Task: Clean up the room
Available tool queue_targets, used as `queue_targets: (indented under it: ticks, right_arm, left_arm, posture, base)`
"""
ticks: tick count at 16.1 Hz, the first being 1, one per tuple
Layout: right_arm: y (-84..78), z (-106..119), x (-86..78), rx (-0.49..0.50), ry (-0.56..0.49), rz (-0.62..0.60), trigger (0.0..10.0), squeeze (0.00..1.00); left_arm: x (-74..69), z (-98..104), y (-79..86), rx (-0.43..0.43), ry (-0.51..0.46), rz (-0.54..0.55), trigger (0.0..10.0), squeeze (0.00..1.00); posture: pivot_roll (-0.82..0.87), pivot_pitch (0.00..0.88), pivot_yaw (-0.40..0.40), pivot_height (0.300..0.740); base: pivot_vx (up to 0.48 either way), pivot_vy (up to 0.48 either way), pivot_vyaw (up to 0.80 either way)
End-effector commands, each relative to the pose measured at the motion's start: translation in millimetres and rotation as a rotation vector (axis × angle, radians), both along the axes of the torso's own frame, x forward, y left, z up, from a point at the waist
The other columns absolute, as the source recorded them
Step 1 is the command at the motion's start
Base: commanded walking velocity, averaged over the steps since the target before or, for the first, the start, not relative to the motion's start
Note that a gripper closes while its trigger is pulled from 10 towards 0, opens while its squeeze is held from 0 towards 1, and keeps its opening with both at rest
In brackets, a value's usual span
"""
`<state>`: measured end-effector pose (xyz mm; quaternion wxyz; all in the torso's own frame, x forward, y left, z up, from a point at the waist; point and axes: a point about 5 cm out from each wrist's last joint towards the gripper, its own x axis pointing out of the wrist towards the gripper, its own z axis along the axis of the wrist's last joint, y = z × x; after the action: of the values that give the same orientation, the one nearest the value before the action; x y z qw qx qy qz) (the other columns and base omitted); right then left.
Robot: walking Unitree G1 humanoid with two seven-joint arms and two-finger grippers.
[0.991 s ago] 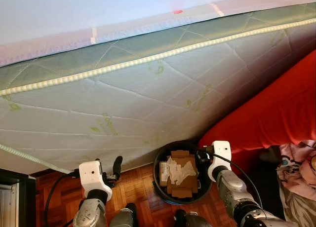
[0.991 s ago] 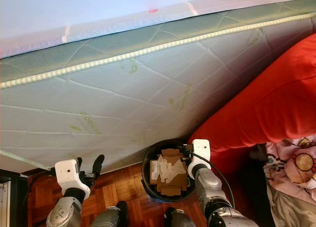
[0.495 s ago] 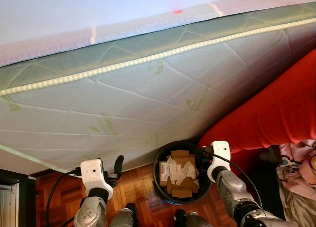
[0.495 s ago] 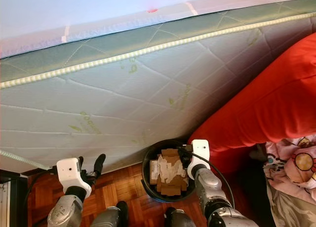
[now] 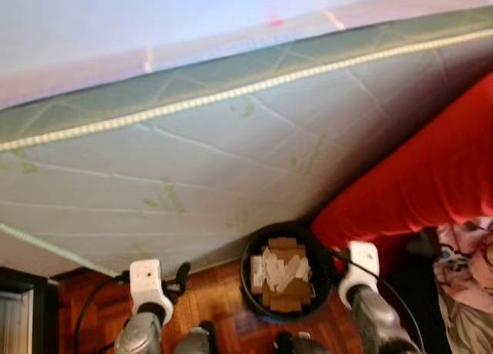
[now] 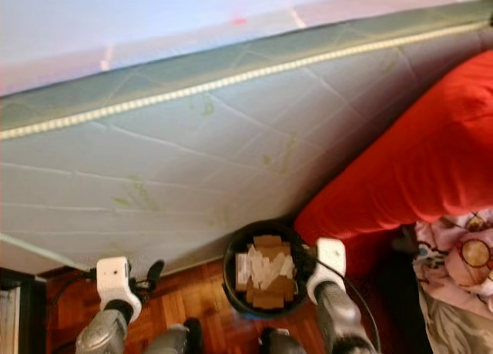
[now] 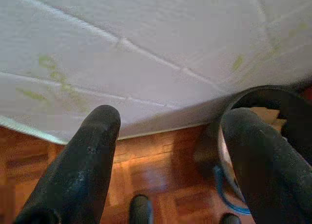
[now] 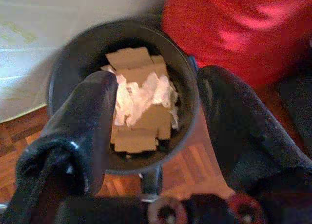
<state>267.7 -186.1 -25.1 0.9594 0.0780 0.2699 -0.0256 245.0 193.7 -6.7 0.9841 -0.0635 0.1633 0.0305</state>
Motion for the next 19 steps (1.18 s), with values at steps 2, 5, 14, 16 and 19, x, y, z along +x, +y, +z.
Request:
queue_targets:
  ticks: [2,5,14,16,19]
  right_arm:
    - [-7.6,-12.0,-16.6,0.0,0.048,-0.049,10.0,0.0]
    - [-11.8,-26.1,-36.5,-0.008,0.124,-0.076,10.0,0.0]
    - [2.6,-45.5,-62.2,-0.028,0.256,0.033,10.0,0.0]
    - [5.8,-49.8,-69.2,-0.03,0.285,0.059,10.0,0.0]
    - [5.3,-51.6,-72.3,-0.031,0.299,0.062,10.0,0.0]
  left_arm:
    - [-10.1,-15.7,7.4,0.02,0.083,0.008,10.0,0.0]
    - [-19.9,-33.2,16.4,0.048,0.198,0.026,10.0,0.0]
    - [-54.8,-62.9,20.2,0.02,0.403,0.12,10.0,0.0]
    - [-60.3,-66.2,19.0,0.016,0.418,0.123,10.0,0.0]
    - [-69.8,-71.2,19.1,0.013,0.452,0.121,10.0,0.0]
  posture:
    - [0.07,0.129,0.01,0.74]
    - [0.02,0.071,0.036,0.74]
    - [-0.01,0.03,0.017,0.74]
    - [0.0,0.03,0.011,0.74]
    - [0.0,0.024,0.012,0.74]
  base:
    - [0.0,0.0,0.0]
    - [0.0,0.0,0.0]
    - [0.0,0.0,0.0]
    - [0.0,0.0,0.0]
    - [0.0,0.0,0.0]
